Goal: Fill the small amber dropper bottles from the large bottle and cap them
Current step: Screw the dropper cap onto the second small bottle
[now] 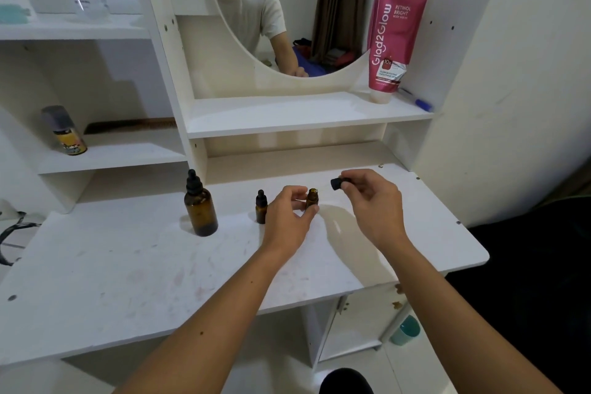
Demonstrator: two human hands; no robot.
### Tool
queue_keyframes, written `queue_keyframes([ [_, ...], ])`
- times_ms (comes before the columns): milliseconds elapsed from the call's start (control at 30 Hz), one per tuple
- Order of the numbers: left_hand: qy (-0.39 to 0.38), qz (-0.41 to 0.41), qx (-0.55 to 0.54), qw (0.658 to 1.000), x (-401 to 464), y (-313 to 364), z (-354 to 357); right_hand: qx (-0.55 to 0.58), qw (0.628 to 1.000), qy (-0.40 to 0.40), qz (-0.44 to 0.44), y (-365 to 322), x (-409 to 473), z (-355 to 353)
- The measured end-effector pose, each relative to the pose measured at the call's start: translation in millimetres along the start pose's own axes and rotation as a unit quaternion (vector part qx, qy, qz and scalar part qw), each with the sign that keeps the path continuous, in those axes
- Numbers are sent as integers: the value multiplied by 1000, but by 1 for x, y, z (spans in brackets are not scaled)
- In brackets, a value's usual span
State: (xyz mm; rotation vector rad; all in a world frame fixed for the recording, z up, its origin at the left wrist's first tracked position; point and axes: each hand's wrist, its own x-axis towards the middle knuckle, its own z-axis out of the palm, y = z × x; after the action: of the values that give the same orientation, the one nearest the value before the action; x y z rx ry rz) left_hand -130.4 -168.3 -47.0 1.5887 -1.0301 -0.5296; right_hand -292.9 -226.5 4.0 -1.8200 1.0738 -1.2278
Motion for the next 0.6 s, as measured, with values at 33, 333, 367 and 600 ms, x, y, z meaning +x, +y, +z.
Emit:
queue_keyframes([
  [33,0,2,0,1000,1,0,0,-3,1000,0,-10,-2,2,2],
  [333,-9,20,1,1000,3,-9,2,-125,983,-25,-130,-10,12,8],
  [367,-9,22,2,1000,4,-10,2,-138,979,-31,-143,-10,13,8],
  [600,-13,42,-8,999,4,-13,2,-131,975,-96,-149,-10,20,22],
])
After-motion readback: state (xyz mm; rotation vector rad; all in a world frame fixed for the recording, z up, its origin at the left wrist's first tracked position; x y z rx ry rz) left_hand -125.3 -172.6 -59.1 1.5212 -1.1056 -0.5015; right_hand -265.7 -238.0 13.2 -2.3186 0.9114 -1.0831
